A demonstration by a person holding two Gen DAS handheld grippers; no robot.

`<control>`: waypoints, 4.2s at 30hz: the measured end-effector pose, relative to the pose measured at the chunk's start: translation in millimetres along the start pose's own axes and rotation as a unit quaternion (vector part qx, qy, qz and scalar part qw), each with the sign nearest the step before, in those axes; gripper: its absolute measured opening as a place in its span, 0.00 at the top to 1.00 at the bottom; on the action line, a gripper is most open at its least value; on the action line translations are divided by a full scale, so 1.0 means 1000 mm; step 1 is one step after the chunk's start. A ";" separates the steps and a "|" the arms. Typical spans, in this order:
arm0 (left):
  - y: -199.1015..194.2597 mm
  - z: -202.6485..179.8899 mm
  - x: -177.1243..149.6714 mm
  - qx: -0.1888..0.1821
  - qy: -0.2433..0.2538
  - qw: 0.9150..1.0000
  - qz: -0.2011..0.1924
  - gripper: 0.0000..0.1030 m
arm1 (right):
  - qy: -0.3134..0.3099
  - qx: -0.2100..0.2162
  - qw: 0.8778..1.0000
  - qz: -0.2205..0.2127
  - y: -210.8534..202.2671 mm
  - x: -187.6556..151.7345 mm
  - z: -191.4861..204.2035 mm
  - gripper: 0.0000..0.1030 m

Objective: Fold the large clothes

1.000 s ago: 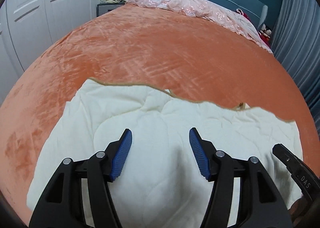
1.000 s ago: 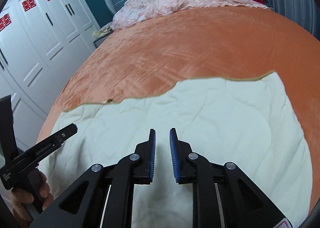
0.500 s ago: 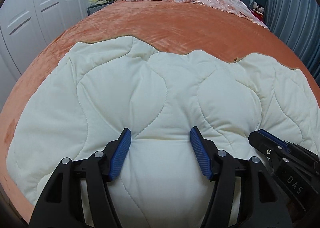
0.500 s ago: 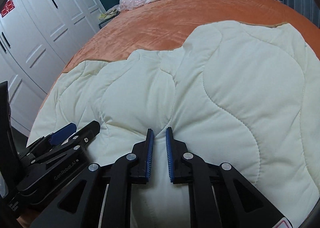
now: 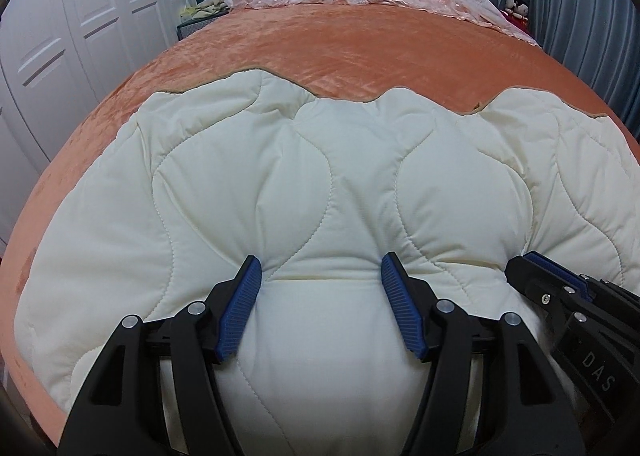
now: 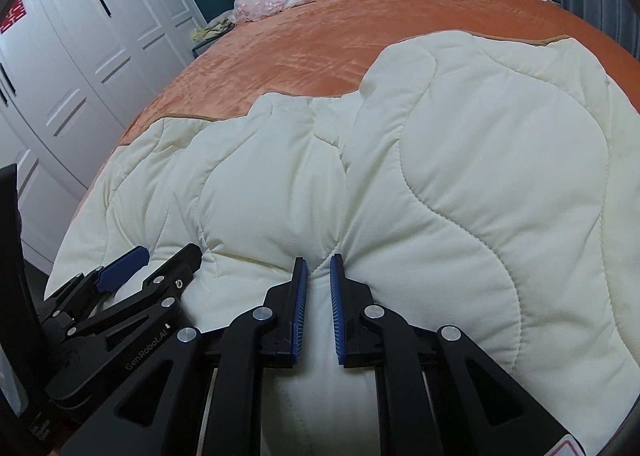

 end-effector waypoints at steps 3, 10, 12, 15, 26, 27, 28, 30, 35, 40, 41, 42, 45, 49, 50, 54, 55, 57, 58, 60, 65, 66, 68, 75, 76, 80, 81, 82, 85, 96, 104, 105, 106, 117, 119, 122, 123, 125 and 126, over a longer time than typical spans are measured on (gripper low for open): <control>-0.007 0.001 0.005 0.001 0.001 1.000 0.015 0.41 | 0.001 -0.007 1.000 0.011 -0.013 0.007 0.012 0.82; -0.054 0.038 0.003 -0.029 -0.098 0.994 0.029 0.34 | 0.000 0.050 0.998 0.032 -0.046 -0.011 0.047 0.80; -0.072 0.058 -0.003 -0.024 -0.130 0.991 0.025 0.28 | -0.007 0.053 0.998 0.041 -0.050 -0.021 0.053 0.80; -0.093 0.095 -0.018 0.002 -0.174 0.984 0.029 0.20 | -0.022 0.047 0.998 0.045 -0.055 -0.033 0.058 0.80; -0.071 0.180 -0.071 -0.032 -0.369 0.925 0.079 0.19 | -0.024 0.026 0.997 0.062 -0.037 -0.042 0.054 0.81; -0.068 0.177 -0.070 -0.037 -0.371 0.925 0.078 0.17 | -0.028 0.023 0.997 0.063 -0.036 -0.043 0.054 0.81; -0.065 0.174 -0.069 -0.042 -0.370 0.925 0.075 0.14 | -0.032 0.020 0.997 0.063 -0.035 -0.043 0.056 0.81; -0.060 0.167 -0.064 -0.049 -0.364 0.927 0.073 0.14 | -0.033 0.016 0.997 0.064 -0.032 -0.043 0.056 0.81; -0.056 0.147 -0.054 -0.080 -0.359 0.926 0.079 0.31 | -0.032 0.010 0.997 0.065 -0.028 -0.044 0.056 0.81; -0.073 0.140 -0.036 -0.086 -0.339 0.936 0.051 0.61 | -0.031 0.007 0.998 0.063 -0.026 -0.044 0.057 0.81; -0.079 0.140 -0.032 -0.092 -0.336 0.936 0.043 0.69 | -0.031 0.007 0.998 0.063 -0.025 -0.044 0.058 0.81; -0.085 0.142 -0.027 -0.098 -0.334 0.937 0.036 0.73 | -0.028 0.008 0.998 0.063 -0.027 -0.044 0.057 0.81; -0.105 0.148 -0.015 -0.122 -0.329 0.936 0.015 0.82 | -0.008 0.020 0.998 0.067 -0.037 -0.040 0.053 0.81; -0.128 0.157 -0.008 -0.134 -0.319 0.938 0.003 0.84 | -0.004 0.046 0.996 0.074 -0.062 -0.041 0.050 0.87; -0.133 0.158 -0.006 -0.133 -0.314 0.940 0.000 0.84 | -0.006 0.050 0.995 0.081 -0.068 -0.043 0.051 0.88; -0.162 0.166 -0.003 -0.122 -0.296 0.947 -0.023 0.84 | -0.017 0.073 0.992 0.105 -0.082 -0.055 0.064 0.90; -0.170 0.167 -0.001 -0.118 -0.290 0.949 -0.031 0.84 | -0.021 0.077 0.991 0.111 -0.083 -0.058 0.070 0.90; -0.184 0.170 0.002 -0.111 -0.279 0.953 -0.045 0.84 | -0.029 0.089 0.988 0.124 -0.082 -0.067 0.084 0.90; -0.190 0.169 0.006 -0.108 -0.271 0.955 -0.051 0.85 | -0.032 0.096 0.986 0.131 -0.080 -0.072 0.092 0.90; -0.200 0.161 0.013 -0.105 -0.244 0.962 -0.059 0.85 | -0.037 0.107 0.983 0.144 -0.072 -0.082 0.104 0.90; -0.217 0.118 0.026 -0.142 -0.175 0.972 -0.069 0.85 | -0.015 0.120 0.982 0.143 -0.058 -0.087 0.109 0.90; -0.223 0.103 0.030 -0.148 -0.147 0.975 -0.077 0.85 | 0.002 0.127 0.981 0.145 -0.059 -0.086 0.103 0.91; -0.231 0.078 0.036 -0.172 -0.115 0.974 -0.086 0.85 | 0.032 0.141 0.979 0.147 -0.066 -0.081 0.089 0.91; -0.212 0.007 0.040 -0.244 -0.069 0.966 -0.053 0.85 | 0.069 0.112 0.985 0.109 -0.127 -0.072 0.019 0.90; -0.206 -0.004 0.039 -0.248 -0.064 0.966 -0.043 0.85 | 0.077 0.096 0.987 0.105 -0.136 -0.073 0.004 0.90; -0.182 -0.047 0.024 -0.252 -0.033 0.967 0.003 0.84 | 0.097 0.042 0.990 0.094 -0.163 -0.078 -0.042 0.90; -0.176 -0.057 0.019 -0.254 -0.027 0.967 0.018 0.84 | 0.098 0.032 0.991 0.090 -0.169 -0.079 -0.050 0.90; -0.168 -0.066 0.014 -0.254 -0.023 0.966 0.033 0.83 | 0.097 0.023 0.991 0.087 -0.175 -0.080 -0.056 0.90; -0.157 -0.086 0.001 -0.243 -0.009 0.968 0.057 0.79 | 0.095 0.011 0.992 0.078 -0.189 -0.079 -0.066 0.88; -0.223 -0.027 0.037 -0.239 -0.094 0.966 -0.004 0.29 | 0.053 0.032 0.998 -0.027 -0.237 -0.007 -0.059 0.52; -0.192 0.042 0.056 -0.114 -0.152 0.982 0.005 0.28 | 0.096 0.077 0.992 0.001 -0.195 0.062 -0.032 0.47; -0.190 0.045 0.056 -0.107 -0.152 0.982 0.005 0.28 | 0.104 0.075 0.992 0.016 -0.184 0.065 -0.030 0.47; -0.188 0.049 0.056 -0.102 -0.153 0.983 0.008 0.28 | 0.113 0.075 0.990 0.031 -0.174 0.067 -0.028 0.47; -0.170 0.042 0.053 -0.112 -0.144 0.983 0.035 0.28 | 0.094 0.029 0.995 0.034 -0.177 0.041 -0.031 0.88; -0.167 0.031 0.051 -0.118 -0.133 0.983 0.039 0.28 | 0.083 0.005 0.996 0.025 -0.187 0.031 -0.041 0.88; -0.162 0.010 0.048 -0.125 -0.111 0.985 0.045 0.28 | 0.070 -0.028 0.997 0.030 -0.194 0.013 -0.057 0.88; -0.160 0.003 0.047 -0.127 -0.104 0.985 0.048 0.28 | 0.066 -0.038 0.997 0.033 -0.194 0.006 -0.062 0.88; -0.155 -0.012 0.043 -0.127 -0.085 0.987 0.054 0.28 | 0.063 -0.051 0.996 0.040 -0.193 -0.004 -0.071 0.88; -0.153 -0.020 0.042 -0.125 -0.075 0.988 0.056 0.28 | 0.062 -0.055 0.996 0.042 -0.193 -0.007 -0.075 0.89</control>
Point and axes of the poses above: each gripper's, at about its wrist camera, not at the fingertips, and y roughly the way its jaws point, z to its left, x to its top, the point moved 1 cm from there along y, roughly the way its jaws point, and after that the axes turned 12 degrees about -z, right-handed, at the moved point
